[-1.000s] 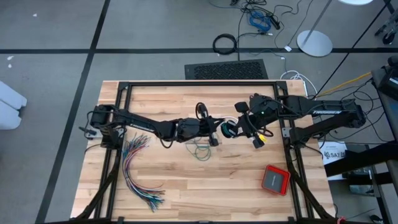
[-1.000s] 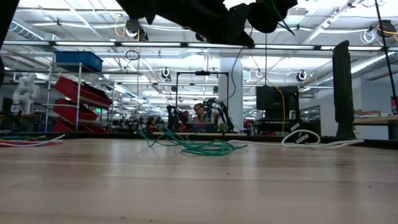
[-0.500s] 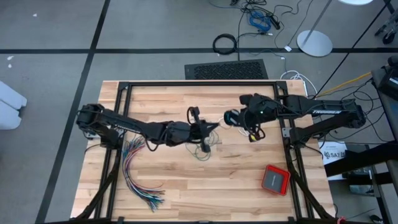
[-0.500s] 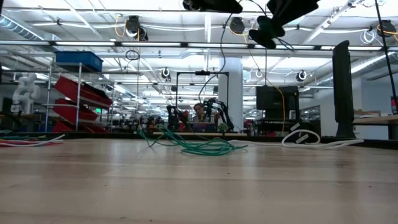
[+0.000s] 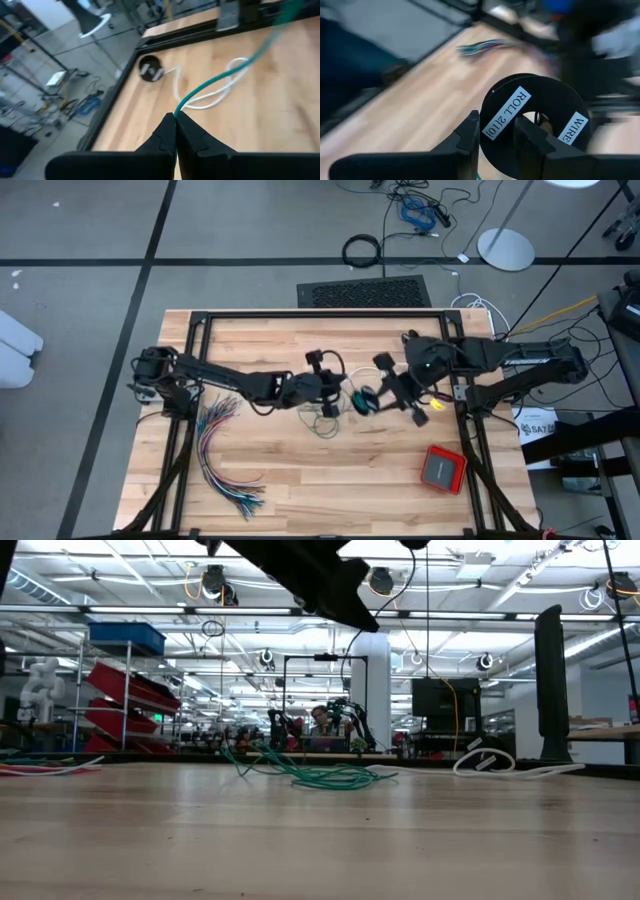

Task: Coil cords
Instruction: Uncoil the green wire from the spool

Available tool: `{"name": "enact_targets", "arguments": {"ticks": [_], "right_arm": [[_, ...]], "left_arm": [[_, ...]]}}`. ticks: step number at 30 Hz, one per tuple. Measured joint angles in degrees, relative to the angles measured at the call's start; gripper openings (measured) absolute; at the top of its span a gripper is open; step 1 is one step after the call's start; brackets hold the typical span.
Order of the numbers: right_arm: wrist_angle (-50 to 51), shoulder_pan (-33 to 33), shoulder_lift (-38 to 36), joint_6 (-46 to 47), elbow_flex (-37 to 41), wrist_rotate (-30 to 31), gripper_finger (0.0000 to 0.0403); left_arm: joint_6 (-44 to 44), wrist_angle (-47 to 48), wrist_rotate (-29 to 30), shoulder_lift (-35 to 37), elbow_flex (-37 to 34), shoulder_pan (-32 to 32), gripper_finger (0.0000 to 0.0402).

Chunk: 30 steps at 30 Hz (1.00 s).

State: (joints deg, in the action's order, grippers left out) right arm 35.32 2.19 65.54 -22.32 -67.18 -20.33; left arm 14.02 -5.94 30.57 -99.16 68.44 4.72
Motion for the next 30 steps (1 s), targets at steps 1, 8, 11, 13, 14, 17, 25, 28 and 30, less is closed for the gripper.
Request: {"name": "enact_targets", "arguments": {"ticks": [1, 8, 11, 13, 14, 17, 25, 28, 30], "right_arm": [[1.7, 0.3, 0.0, 0.8, 0.0, -1.6, 0.0078], [16.1, 0.9, 0.0, 6.9, 0.0, 9.8, 0.0078], [20.0, 0.4, 0.0, 8.1, 0.0, 23.8, 0.0078], [20.2, 0.1, 0.0, 8.0, 0.0, 31.2, 0.0078], [19.7, 0.1, -0.1, 7.7, 0.0, 34.1, 0.0078], [14.7, 0.1, -0.7, 5.1, 0.0, 38.1, 0.0078], [1.1, 1.0, -3.1, -3.1, 0.0, 22.7, 0.0078], [-0.7, 1.0, -3.5, -3.5, 0.0, 14.6, 0.0078], [-0.9, 1.0, -3.5, -3.6, 0.0, 12.9, 0.0078]], "left_arm": [[0.4, 0.0, 0.5, 0.2, 0.0, -0.5, 0.0], [1.8, -0.3, 1.2, 4.5, 0.0, -2.6, 0.0], [1.8, -0.6, -1.7, 7.0, 0.0, -2.1, 0.0], [1.8, -0.9, -5.4, 8.0, 0.0, -1.3, 0.0], [1.7, -0.7, -6.8, 8.1, 0.0, -0.9, 0.0], [1.4, 2.5, -8.5, 8.1, 0.0, 0.2, 0.0], [-8.1, 13.4, -7.8, 6.7, -2.0, -0.3, 0.0], [-11.7, 15.5, -7.9, 5.9, -2.6, -0.7, 0.0007], [-12.1, 16.7, -9.3, 5.4, -3.2, -0.9, 0.0022]]}}
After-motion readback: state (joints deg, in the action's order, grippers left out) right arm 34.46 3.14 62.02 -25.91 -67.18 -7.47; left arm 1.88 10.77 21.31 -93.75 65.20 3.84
